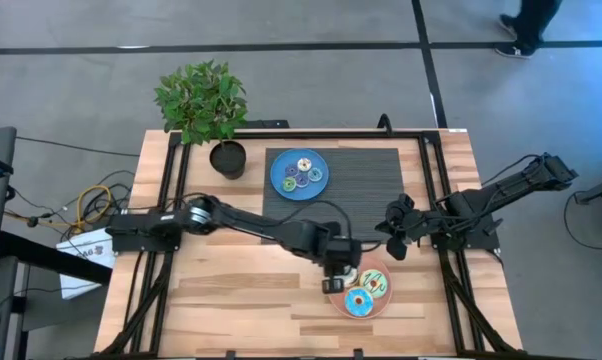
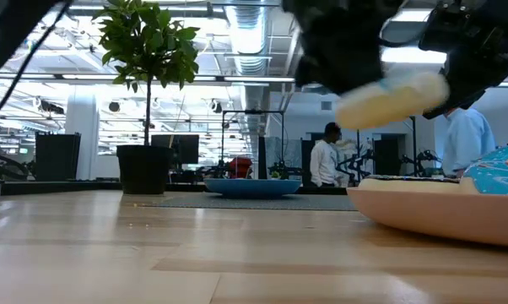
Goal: Pick & Place donuts
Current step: Put the big white donut into the pink plate
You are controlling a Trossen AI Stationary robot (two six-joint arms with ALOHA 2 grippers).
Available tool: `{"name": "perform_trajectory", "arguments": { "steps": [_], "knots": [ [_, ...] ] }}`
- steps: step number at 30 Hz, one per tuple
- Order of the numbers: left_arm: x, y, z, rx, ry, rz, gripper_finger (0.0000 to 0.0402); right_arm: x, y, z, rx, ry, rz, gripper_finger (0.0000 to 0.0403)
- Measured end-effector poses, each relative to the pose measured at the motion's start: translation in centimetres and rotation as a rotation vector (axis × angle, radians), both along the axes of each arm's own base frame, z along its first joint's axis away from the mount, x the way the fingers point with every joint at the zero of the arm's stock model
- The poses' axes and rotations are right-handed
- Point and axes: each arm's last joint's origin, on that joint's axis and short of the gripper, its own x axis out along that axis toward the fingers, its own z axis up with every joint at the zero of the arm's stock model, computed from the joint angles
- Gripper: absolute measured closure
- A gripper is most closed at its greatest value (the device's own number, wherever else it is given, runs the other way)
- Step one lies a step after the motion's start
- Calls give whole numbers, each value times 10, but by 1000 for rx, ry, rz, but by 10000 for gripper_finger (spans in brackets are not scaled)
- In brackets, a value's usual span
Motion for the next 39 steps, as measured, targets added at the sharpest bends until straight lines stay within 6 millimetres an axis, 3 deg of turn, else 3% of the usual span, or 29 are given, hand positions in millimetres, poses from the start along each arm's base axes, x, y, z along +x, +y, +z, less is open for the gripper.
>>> {"name": "perform_trajectory", "arguments": {
  "steps": [7, 25, 32, 39],
  "knots": [
    [27, 0, -12, -28, -50, -75, 310, -1, 1, -1, 41, 15, 17, 403],
    [33, 2, -15, -22, -99, -87, 305, -18, -5, -13, 83, 207, -155, 403],
    [34, 1, -31, -54, -48, -57, 260, -23, -5, -15, 100, 258, -179, 403],
    [35, 3, -29, -29, -59, -49, 200, -25, -1, -15, 97, 265, -142, 403]
  ]
}}
